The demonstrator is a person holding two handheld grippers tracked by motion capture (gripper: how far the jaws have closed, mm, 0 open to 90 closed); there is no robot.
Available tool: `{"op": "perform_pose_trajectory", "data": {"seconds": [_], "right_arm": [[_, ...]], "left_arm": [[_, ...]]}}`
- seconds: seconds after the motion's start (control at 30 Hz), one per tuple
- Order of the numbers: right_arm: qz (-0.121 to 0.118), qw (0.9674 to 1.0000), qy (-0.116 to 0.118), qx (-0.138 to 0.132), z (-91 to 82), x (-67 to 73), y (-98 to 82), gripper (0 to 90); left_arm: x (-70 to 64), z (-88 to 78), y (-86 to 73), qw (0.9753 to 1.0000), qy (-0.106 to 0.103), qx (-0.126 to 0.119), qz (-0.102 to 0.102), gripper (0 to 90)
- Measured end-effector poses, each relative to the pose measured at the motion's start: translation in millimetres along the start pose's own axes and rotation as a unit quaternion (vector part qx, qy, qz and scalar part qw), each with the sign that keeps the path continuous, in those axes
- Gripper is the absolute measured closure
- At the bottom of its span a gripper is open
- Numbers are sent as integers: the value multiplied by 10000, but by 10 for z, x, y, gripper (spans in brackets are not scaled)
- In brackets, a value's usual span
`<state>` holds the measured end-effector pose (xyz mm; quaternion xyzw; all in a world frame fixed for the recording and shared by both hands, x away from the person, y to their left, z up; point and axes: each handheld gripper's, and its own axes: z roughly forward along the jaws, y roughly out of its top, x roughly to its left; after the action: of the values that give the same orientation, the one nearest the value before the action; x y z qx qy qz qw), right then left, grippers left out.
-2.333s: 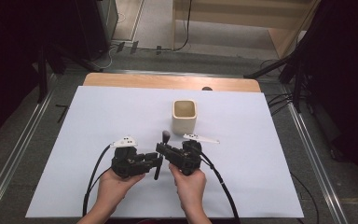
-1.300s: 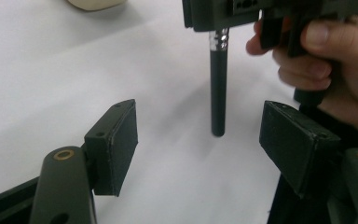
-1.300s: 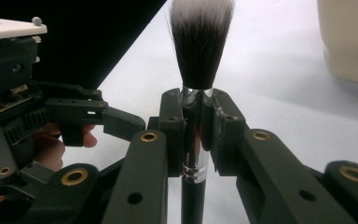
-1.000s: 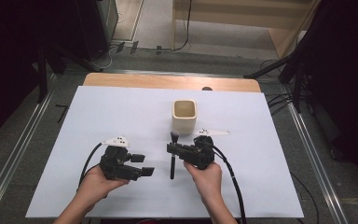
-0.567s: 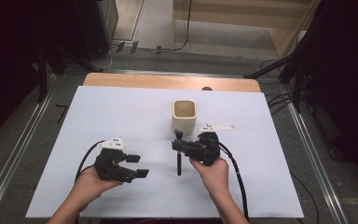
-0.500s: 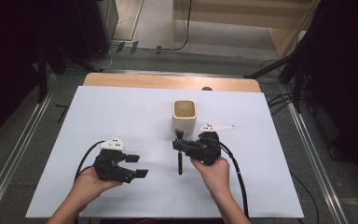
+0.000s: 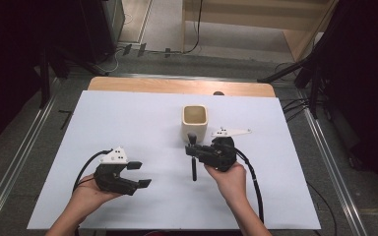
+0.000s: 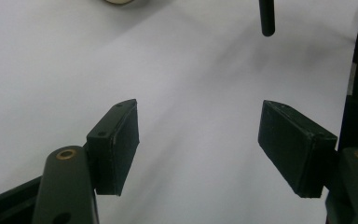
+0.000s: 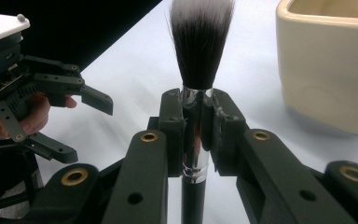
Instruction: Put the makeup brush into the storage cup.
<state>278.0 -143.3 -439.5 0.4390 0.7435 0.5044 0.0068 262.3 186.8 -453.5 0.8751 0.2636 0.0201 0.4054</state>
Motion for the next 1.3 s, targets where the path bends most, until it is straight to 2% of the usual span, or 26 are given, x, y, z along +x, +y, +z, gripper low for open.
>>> {"op": "perform_pose_trajectory", "data": {"seconds": [0.37,0.8,1.17,1.3], "right_arm": [[-68,9999,-41,-109,-22,3,23,779],[-136,9997,-116,-173,-45,6,73,779],[-193,9995,-146,-217,-63,28,145,779],[-197,9994,-159,-246,-73,35,170,779]], "left_arm": [[44,-138,-119,9997,140,-26,202,295],[103,-294,-249,9996,259,-111,70,293],[132,-321,-293,9995,275,-161,25,293],[139,-320,-294,9996,218,-190,-22,288]]}}
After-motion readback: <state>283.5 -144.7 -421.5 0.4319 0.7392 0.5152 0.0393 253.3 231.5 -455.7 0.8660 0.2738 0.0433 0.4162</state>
